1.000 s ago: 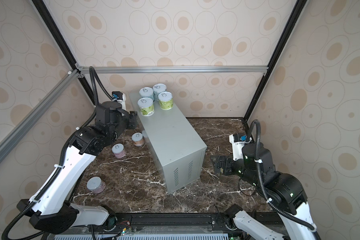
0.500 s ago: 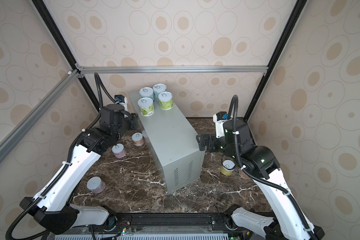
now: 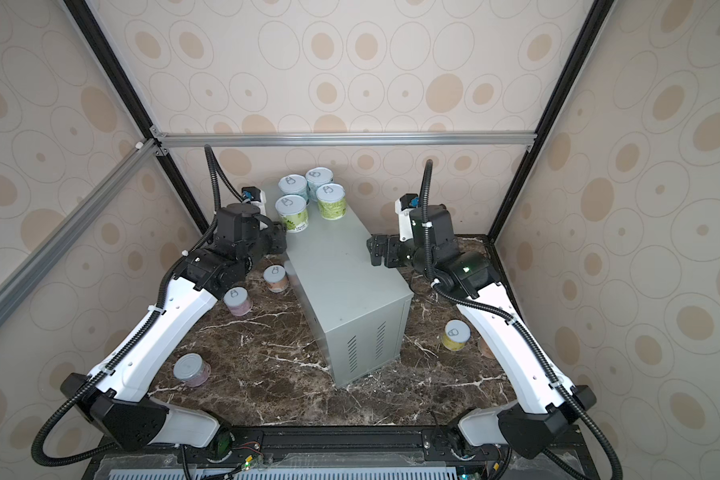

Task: Place and organize the canned foods onto the counter
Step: 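Raise the right gripper to the box-top cans while the left gripper stays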

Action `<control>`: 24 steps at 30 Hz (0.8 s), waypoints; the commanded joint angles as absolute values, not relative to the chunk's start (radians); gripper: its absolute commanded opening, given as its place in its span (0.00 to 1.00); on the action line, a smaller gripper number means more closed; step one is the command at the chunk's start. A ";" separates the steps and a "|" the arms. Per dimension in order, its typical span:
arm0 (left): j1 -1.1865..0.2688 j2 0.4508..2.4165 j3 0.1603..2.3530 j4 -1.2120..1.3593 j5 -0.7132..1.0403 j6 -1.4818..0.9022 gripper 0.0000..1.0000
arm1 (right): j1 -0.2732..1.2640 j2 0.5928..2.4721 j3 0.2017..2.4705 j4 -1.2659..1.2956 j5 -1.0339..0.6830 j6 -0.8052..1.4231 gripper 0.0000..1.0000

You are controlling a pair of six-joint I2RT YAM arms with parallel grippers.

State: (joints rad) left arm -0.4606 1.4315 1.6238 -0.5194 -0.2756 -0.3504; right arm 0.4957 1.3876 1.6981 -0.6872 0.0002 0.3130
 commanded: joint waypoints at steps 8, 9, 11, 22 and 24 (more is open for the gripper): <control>-0.451 1.462 1.639 -0.461 -0.241 -0.374 0.52 | 0.433 1.546 1.812 -0.566 -0.150 0.340 0.99; -0.449 1.465 1.640 -0.460 -0.240 -0.374 0.52 | 0.431 1.563 1.825 -0.566 -0.161 0.336 0.99; -0.448 1.471 1.646 -0.458 -0.239 -0.376 0.52 | 0.430 1.597 1.853 -0.564 -0.174 0.325 0.99; -0.449 1.499 1.657 -0.446 -0.229 -0.376 0.51 | 0.428 1.781 2.020 -0.526 -0.169 0.256 1.00; -0.449 1.496 1.655 -0.445 -0.228 -0.377 0.51 | 0.426 1.814 2.058 -0.535 -0.173 0.253 1.00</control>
State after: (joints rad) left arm -0.4549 1.4910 1.6238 -0.4675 -0.2367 -0.3691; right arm 0.4305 1.7889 2.0010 -0.5411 -0.1608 0.2783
